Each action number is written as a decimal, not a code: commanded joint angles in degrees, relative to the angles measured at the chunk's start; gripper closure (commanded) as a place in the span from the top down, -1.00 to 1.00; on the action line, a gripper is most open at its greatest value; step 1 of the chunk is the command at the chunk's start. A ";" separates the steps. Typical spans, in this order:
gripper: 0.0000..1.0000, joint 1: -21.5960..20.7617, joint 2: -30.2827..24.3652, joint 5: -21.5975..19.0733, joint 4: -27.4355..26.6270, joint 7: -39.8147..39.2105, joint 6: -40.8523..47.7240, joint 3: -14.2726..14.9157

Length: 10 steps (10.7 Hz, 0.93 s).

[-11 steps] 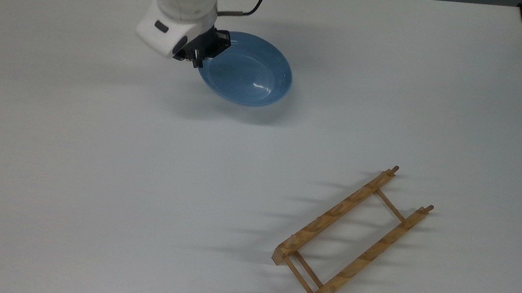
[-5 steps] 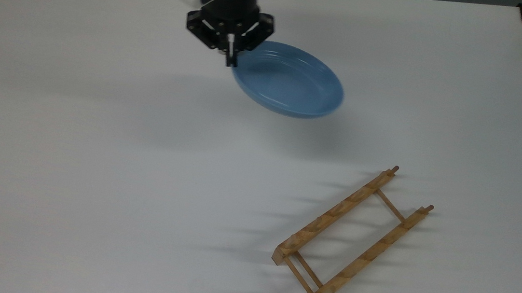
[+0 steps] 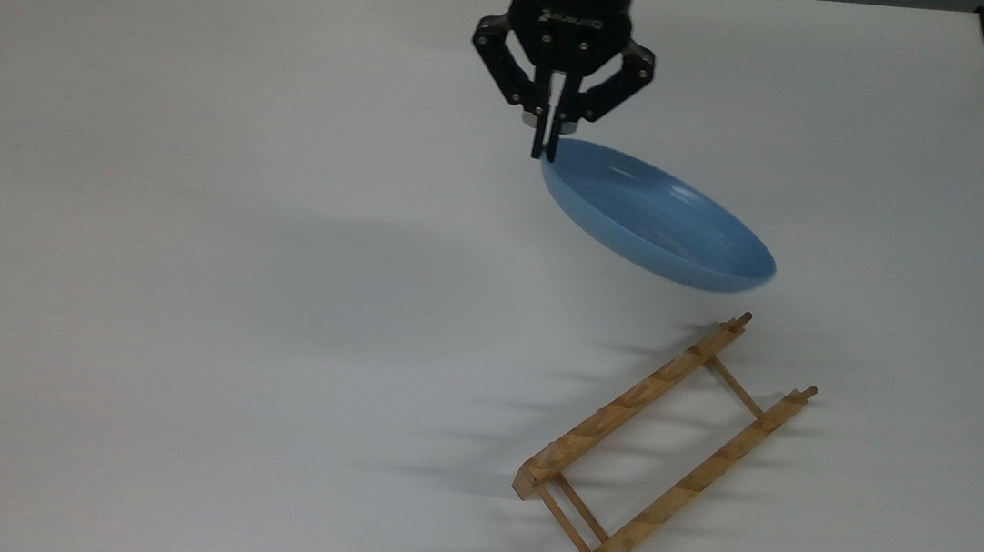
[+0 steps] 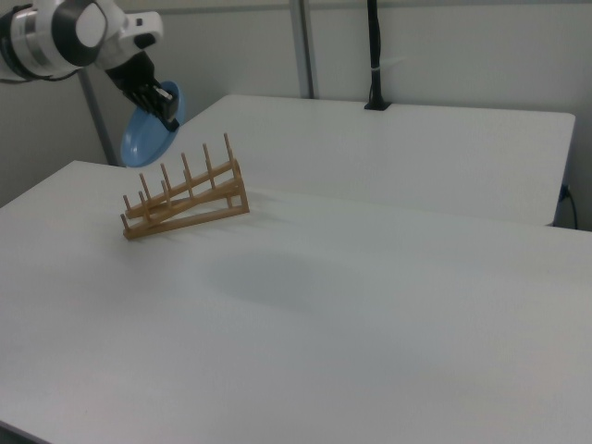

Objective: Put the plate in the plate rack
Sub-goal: 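Carry the upright plate over the wooden rack between its pegs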

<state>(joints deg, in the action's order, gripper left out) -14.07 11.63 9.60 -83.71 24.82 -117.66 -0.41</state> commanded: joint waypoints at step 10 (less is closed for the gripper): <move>-1.00 -14.57 9.81 55.32 -0.83 53.55 -9.44 0.50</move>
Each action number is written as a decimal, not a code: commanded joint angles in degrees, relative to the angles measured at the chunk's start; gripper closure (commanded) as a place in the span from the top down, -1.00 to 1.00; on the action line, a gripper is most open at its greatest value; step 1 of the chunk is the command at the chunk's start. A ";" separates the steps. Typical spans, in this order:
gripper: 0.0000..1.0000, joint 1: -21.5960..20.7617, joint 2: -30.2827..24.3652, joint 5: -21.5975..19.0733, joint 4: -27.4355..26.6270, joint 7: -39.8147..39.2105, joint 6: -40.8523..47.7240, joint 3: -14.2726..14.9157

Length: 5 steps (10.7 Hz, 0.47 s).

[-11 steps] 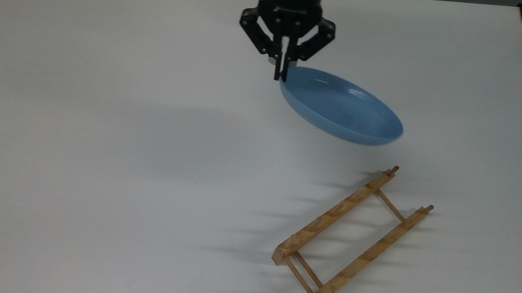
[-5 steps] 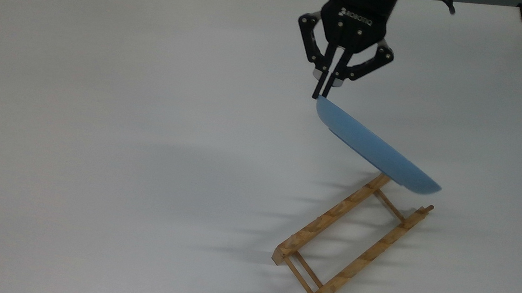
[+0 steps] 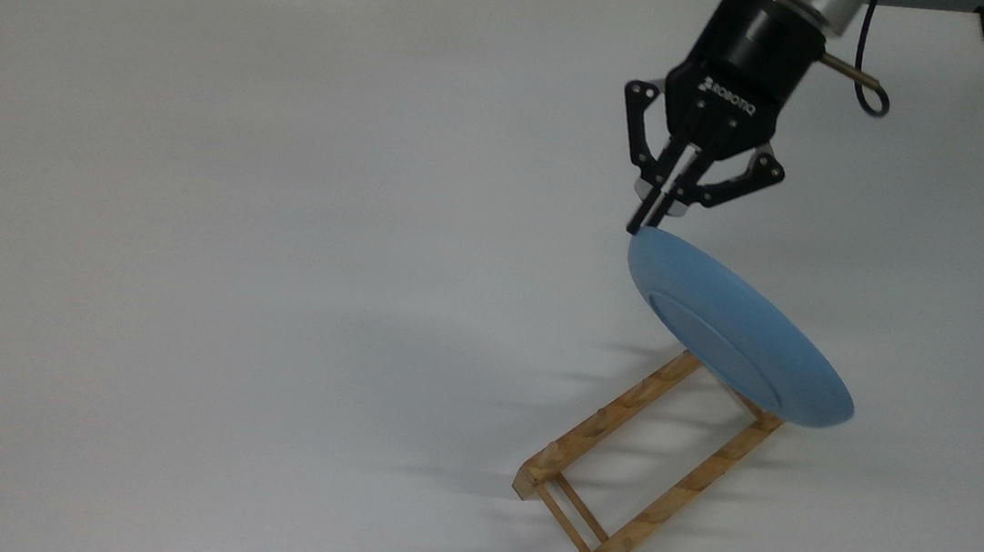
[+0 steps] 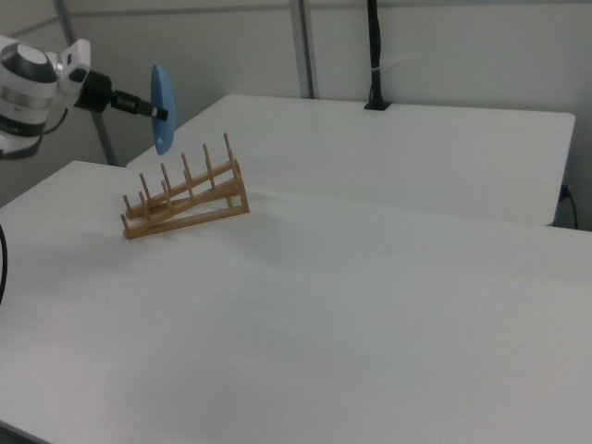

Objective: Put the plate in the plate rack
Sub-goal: 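Carry the upright plate over the wooden rack between its pegs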

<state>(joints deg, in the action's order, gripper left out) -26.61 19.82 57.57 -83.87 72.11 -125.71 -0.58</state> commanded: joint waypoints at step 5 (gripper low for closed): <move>-1.00 -3.45 5.57 13.08 -1.39 8.83 -0.41 0.67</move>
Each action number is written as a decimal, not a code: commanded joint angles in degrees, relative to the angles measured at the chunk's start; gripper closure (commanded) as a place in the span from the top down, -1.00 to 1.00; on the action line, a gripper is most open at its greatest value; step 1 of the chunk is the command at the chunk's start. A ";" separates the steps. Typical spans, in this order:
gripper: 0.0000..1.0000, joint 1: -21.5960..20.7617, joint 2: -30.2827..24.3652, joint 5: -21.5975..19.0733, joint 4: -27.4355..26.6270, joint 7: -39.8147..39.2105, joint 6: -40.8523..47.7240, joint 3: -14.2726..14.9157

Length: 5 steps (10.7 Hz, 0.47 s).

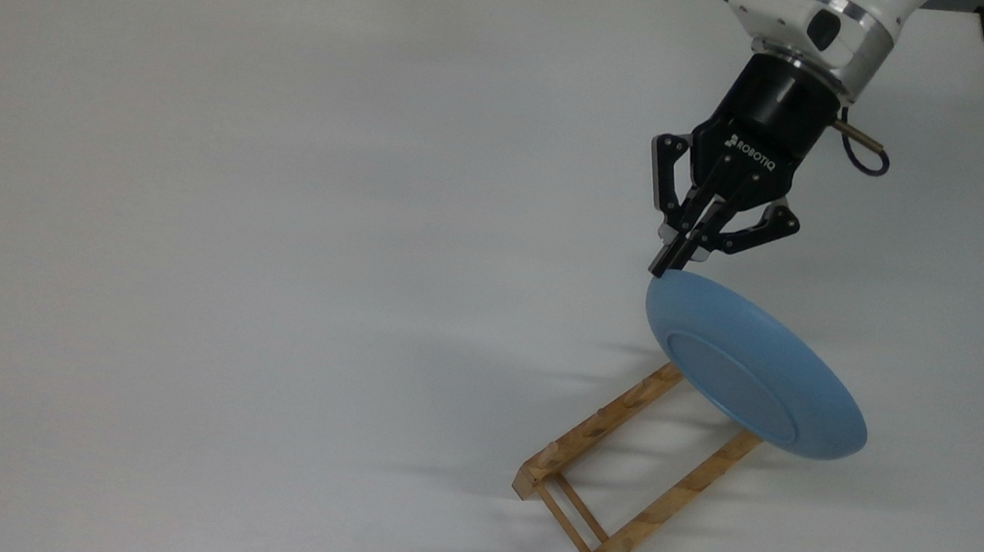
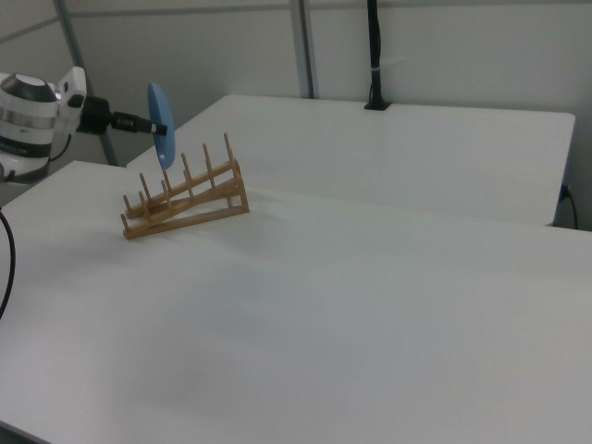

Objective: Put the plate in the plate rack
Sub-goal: 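Carry the upright plate over the wooden rack between its pegs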

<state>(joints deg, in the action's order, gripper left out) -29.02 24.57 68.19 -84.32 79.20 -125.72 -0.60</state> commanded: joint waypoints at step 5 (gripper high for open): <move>-1.00 -1.74 4.16 5.81 -1.82 4.39 1.17 0.69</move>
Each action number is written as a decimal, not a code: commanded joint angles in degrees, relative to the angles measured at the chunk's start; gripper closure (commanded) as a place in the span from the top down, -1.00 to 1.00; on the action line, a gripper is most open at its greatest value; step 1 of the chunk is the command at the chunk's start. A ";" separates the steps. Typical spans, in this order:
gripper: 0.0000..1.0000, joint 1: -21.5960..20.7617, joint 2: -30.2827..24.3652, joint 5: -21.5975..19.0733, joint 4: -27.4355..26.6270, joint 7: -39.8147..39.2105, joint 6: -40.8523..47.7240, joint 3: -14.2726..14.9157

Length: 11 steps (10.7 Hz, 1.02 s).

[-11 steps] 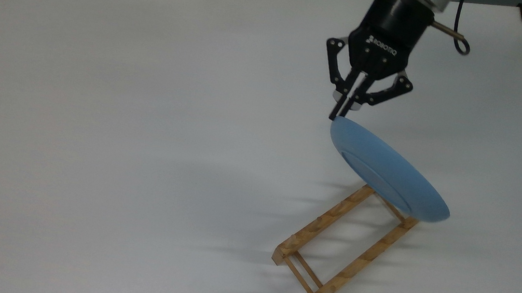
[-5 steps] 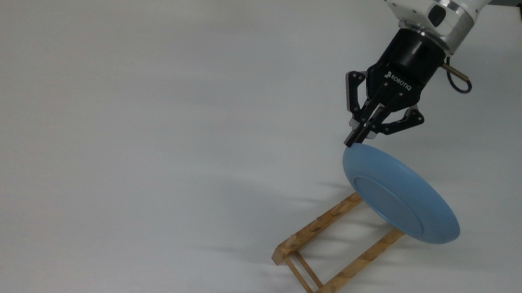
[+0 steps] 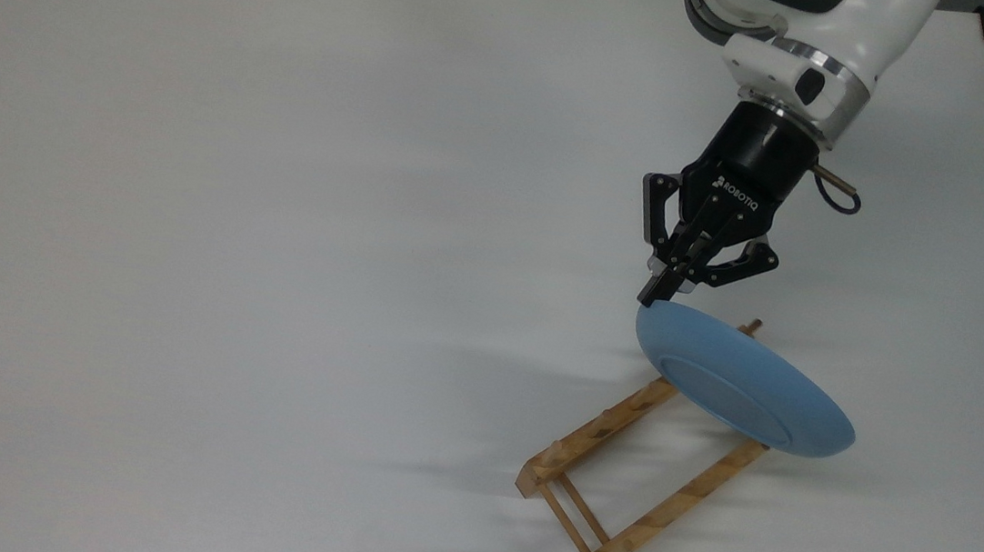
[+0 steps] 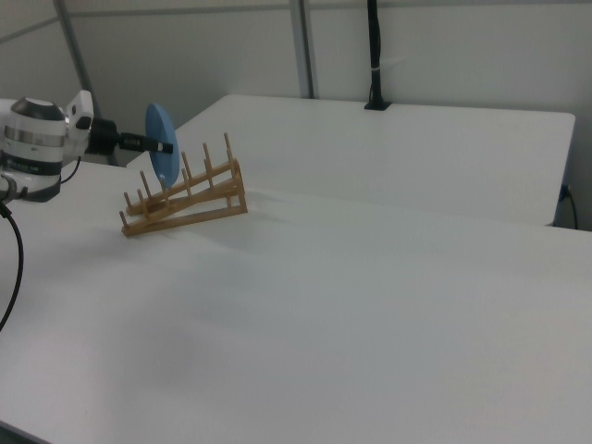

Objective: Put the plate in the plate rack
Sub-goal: 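Lower the plate edge-down into a slot of the rack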

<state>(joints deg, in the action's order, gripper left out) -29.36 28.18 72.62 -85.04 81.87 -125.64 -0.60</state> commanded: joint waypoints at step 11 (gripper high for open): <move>-1.00 -1.49 -2.16 -1.42 -0.47 1.45 1.45 0.51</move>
<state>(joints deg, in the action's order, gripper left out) -29.73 28.34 72.57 -84.57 82.54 -125.46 -0.59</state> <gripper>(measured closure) 0.952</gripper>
